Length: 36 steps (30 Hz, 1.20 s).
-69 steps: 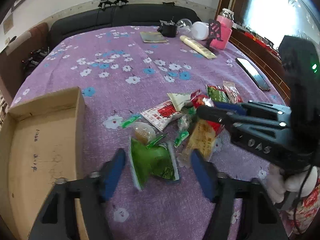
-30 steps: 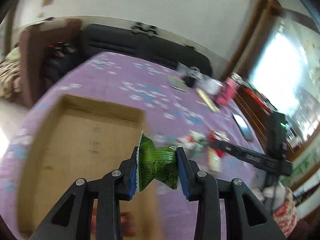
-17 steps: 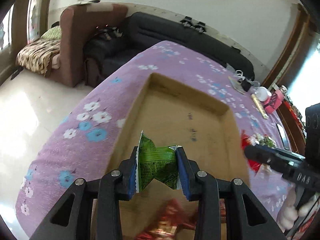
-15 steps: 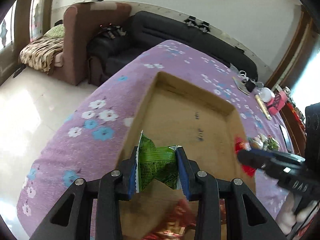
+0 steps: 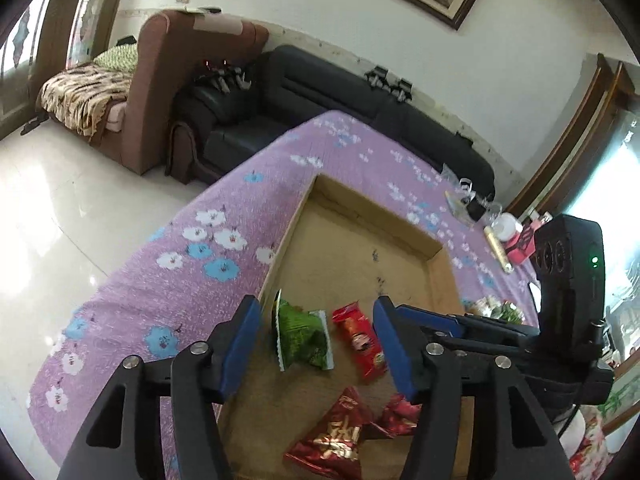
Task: Organize snacks
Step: 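Carry the green packet and red sausage pack into the tray and release, then grasp the yellow cake bar with the right gripper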
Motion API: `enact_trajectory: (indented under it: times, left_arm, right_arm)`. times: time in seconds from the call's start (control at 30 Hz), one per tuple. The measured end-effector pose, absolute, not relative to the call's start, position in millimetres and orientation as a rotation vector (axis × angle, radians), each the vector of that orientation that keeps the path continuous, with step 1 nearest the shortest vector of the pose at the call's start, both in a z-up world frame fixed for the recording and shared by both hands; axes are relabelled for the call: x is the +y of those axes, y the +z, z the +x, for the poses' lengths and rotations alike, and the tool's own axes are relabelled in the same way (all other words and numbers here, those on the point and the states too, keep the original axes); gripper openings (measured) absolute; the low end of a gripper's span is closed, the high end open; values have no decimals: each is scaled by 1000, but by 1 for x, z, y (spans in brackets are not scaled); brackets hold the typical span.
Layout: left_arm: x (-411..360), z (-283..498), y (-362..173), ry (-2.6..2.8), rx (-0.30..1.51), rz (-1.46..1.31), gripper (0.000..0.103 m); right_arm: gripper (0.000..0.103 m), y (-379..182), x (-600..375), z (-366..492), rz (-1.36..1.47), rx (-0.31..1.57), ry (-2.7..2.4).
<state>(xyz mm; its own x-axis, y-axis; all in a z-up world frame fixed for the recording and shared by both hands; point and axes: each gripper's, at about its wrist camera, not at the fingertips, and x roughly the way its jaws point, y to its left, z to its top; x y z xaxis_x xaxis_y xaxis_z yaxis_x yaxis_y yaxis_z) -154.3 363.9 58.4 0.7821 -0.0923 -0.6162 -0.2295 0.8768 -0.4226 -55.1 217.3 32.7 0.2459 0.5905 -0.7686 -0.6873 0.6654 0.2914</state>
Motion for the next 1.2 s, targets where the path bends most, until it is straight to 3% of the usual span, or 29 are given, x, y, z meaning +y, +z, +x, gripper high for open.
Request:
enact_trajectory:
  times: [0.1,0.37,0.67,1.17,1.2]
  left_arm:
    - [359,-165,74,68,624,-499,69]
    - [316,-173,101,-38,576,-452,78]
    - [225,-142,98,-195,660,-337,78]
    - [118,-115,69,-341,825,-196,78]
    - [114,-112,68,-346,829,-188,78]
  right_arm:
    - [34,50,196,-55,-83,946,858]
    - [56,86,57,-47,49,812,670]
    - [56,51,-98,-30,167,875,359]
    - [55,-2,-49,-3,13,940,330]
    - [51,-4,-45,-4,-23,936,322]
